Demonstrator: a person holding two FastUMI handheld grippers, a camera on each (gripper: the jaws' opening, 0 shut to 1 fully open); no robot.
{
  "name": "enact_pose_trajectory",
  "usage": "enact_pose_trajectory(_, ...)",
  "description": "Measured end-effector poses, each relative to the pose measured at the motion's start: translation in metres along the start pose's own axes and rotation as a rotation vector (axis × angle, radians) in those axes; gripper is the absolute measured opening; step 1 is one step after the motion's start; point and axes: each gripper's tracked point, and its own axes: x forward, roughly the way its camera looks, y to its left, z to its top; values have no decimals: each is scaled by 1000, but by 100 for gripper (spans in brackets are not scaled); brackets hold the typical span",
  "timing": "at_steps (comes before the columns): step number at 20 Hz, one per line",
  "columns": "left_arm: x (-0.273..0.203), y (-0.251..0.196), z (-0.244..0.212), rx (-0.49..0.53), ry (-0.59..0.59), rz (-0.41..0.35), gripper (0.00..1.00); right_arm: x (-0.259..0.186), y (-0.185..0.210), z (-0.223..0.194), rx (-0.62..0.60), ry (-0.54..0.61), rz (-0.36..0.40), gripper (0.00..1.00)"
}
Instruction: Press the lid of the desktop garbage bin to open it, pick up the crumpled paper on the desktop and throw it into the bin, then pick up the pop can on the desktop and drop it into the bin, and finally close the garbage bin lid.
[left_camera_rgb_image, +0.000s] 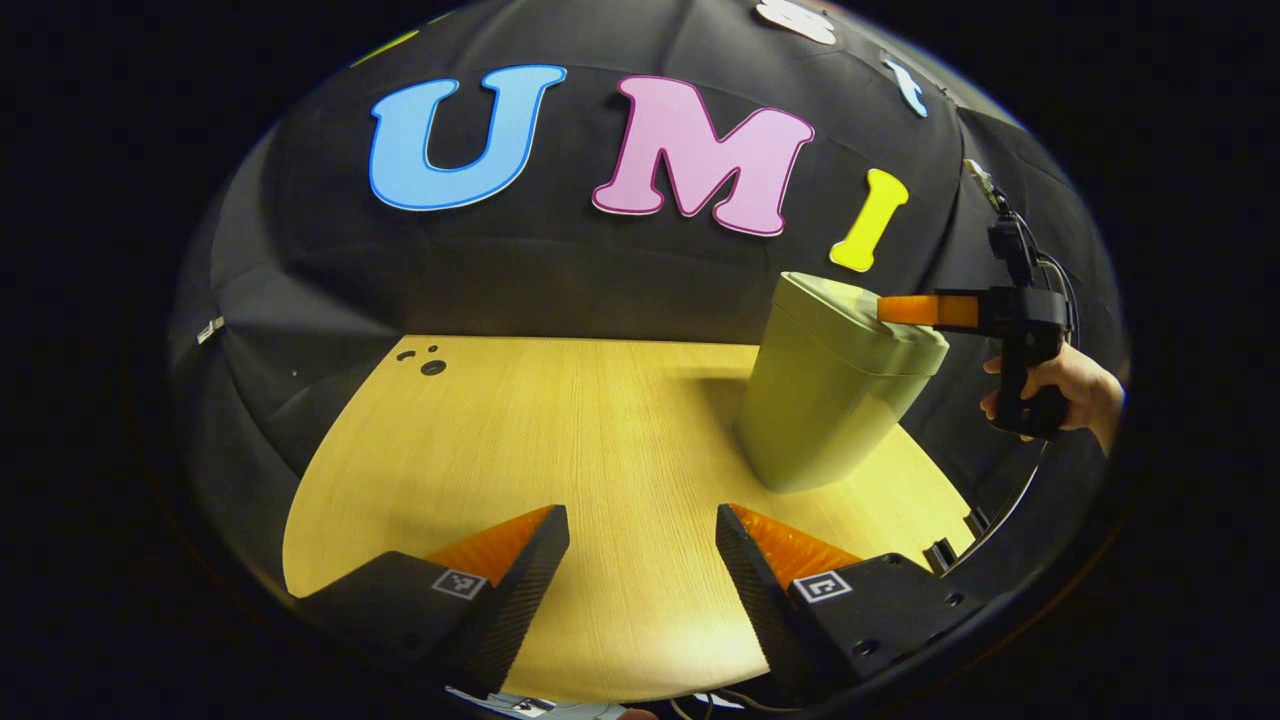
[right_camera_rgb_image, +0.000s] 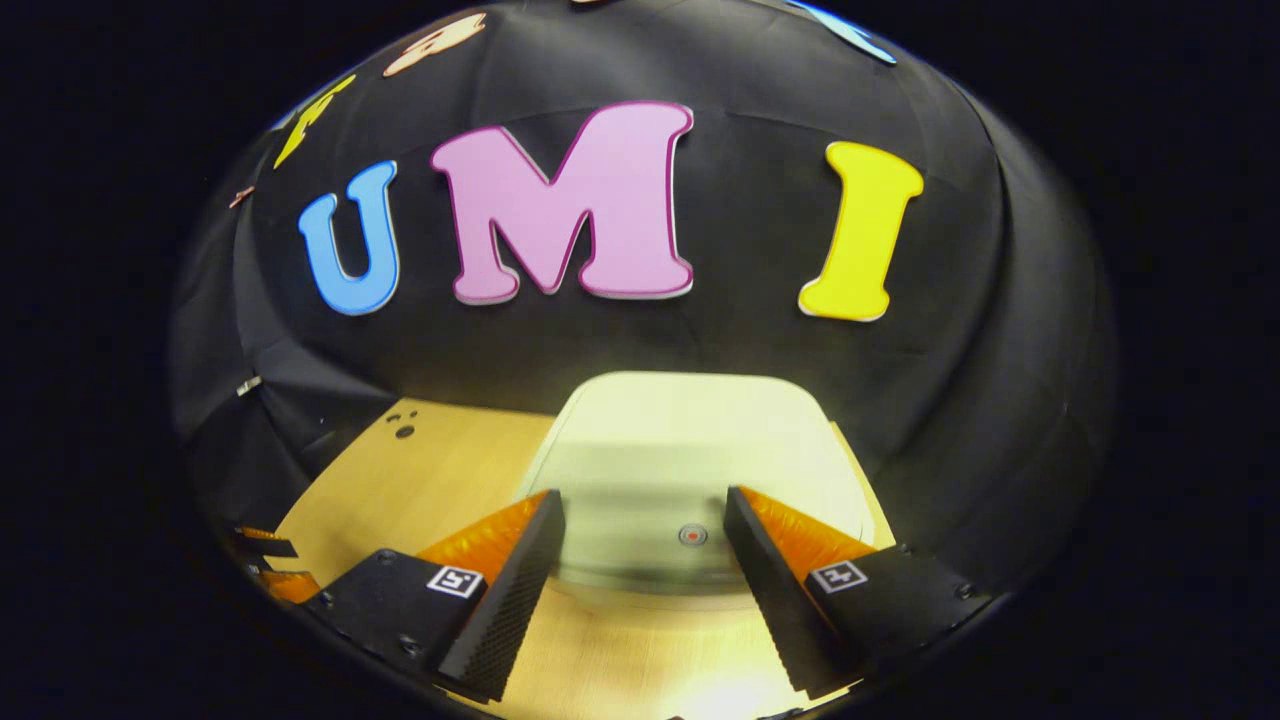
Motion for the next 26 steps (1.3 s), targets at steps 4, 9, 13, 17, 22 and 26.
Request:
enact_pose_trajectory(4, 3, -4, 3, -4, -4, -5, 95, -5, -3, -2, 9, -1, 20, 100)
enact_pose_trajectory(9, 3, -10, 6, 9, -13, -17, 95, -5, 0, 7, -8, -43, 35, 100)
enact_pose_trajectory(13, 3, -11, 7, 12, -13, -20, 95, -12, 11, 12, -10, -71, 63, 100)
enact_pose_trajectory(17, 3, -12, 10, 11, -18, -21, 95, -32, 27, 18, -12, -93, 88, 100)
enact_pose_trajectory(22, 5, -15, 14, 20, -21, -31, 95, -62, 50, 21, -27, -124, 120, 100)
enact_pose_trajectory(26, 4, -20, 19, 28, -27, -42, 95, -85, 66, 22, -48, -162, 143, 100)
